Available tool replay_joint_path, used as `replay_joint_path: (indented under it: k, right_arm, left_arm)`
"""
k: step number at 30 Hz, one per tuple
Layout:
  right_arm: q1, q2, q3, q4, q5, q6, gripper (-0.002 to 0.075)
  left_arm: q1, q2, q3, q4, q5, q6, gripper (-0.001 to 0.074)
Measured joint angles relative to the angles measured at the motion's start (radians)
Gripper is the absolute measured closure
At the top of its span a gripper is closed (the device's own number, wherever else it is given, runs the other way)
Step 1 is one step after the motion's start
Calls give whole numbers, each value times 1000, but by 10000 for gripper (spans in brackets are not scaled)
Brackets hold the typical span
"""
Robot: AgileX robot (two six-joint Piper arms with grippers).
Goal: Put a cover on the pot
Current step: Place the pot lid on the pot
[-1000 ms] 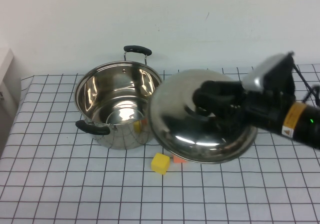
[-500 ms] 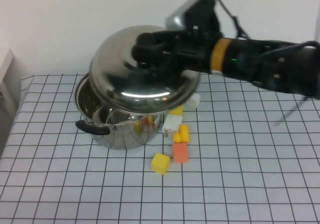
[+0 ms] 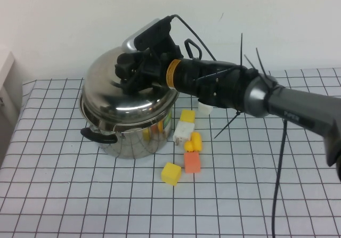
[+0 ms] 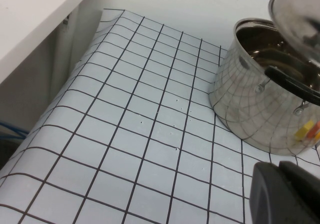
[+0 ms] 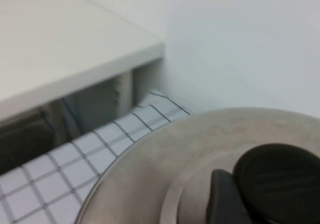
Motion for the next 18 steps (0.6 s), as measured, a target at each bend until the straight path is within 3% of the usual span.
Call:
replay_joint_path:
  k: [6,18]
  right_arm:
    - [0,78,-91,3,89,59,370]
    - [17,168,-206,19,95,100,370]
  left_arm:
    - [0,0,0,0,0,0,738]
    - [0,0,0,0,0,5,738]
